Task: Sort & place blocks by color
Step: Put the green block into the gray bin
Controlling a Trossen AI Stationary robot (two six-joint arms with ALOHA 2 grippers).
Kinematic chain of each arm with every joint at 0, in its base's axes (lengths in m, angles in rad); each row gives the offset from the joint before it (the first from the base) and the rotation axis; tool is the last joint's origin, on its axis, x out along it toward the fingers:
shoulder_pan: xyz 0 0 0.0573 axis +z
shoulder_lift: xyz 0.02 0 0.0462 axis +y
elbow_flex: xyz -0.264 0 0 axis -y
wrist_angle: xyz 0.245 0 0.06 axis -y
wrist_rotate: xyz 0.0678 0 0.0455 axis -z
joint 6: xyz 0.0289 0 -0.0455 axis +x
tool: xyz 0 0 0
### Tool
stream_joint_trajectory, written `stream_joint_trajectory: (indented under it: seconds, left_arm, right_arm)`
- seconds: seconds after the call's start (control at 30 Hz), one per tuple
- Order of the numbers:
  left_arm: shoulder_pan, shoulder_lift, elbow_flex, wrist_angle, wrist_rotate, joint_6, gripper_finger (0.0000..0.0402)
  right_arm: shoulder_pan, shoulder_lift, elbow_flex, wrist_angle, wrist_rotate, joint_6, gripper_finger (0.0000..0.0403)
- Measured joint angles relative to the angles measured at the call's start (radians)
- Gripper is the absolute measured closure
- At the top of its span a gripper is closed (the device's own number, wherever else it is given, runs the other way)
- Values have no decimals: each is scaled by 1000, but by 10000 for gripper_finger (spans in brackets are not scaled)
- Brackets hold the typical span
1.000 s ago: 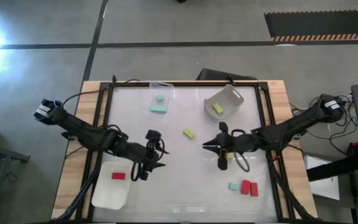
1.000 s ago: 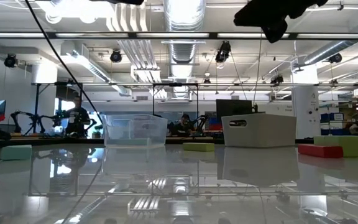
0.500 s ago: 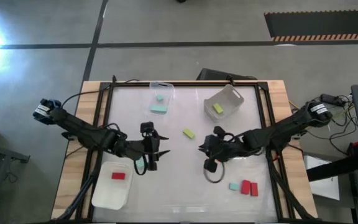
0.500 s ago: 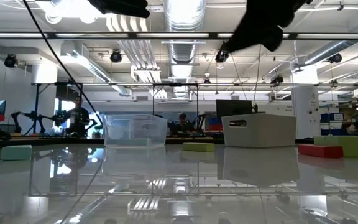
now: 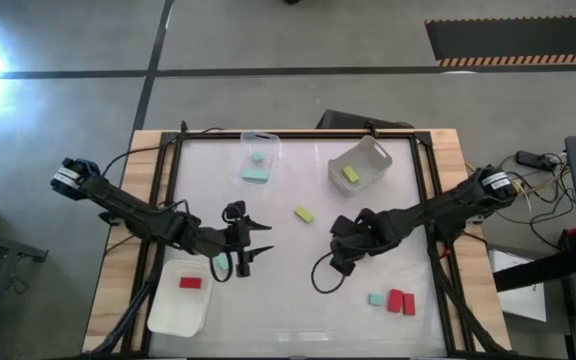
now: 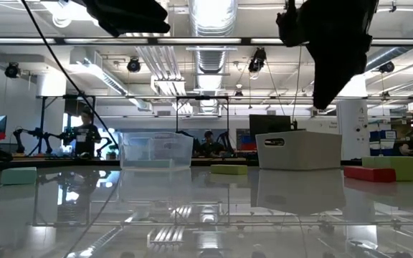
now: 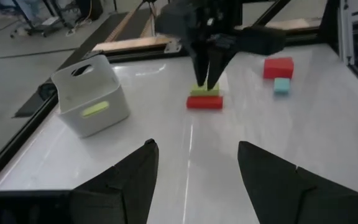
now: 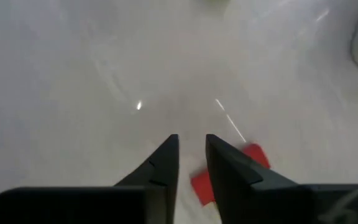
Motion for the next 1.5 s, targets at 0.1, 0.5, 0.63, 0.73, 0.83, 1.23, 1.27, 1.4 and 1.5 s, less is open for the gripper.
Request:
stream_joint_trajectory:
  seconds: [0.1, 0.5, 0.63, 0.73, 0.83, 1.23, 1.27, 1.4, 1.5]
  left_arm:
    - [1, -5, -5, 3, 0, 1, 197]
    - [7, -5, -5, 3, -3, 0, 197]
    - [7, -5, -5, 3, -3, -1, 197]
    - [7, -5, -5, 3, -3, 0, 197]
    - [7, -5, -5, 3, -3, 1, 197]
    - [7, -6, -5, 6, -61, 24, 197]
    - [7, -8, -5, 7, -79, 40, 197]
    - [7, -37, -4, 29, -123, 77, 197]
    - [7, -71, -4, 30, -137, 112, 197]
  right_arm:
    - [-18, -4, -9, -2, -2, 19, 287]
    - [-56, -6, -13, 79, 39, 99, 187]
    - [-100, -6, -12, 151, 47, 21, 191]
    - [-146, -6, -14, 218, 48, -56, 196]
    - [-191, -6, -15, 282, 48, -142, 200]
    - [-281, 70, -79, 568, 54, -296, 202]
    - [-282, 88, -78, 583, 61, -298, 202]
    - [-289, 181, -34, 580, 70, -315, 202]
    - [-299, 250, 1, 558, 65, -328, 202]
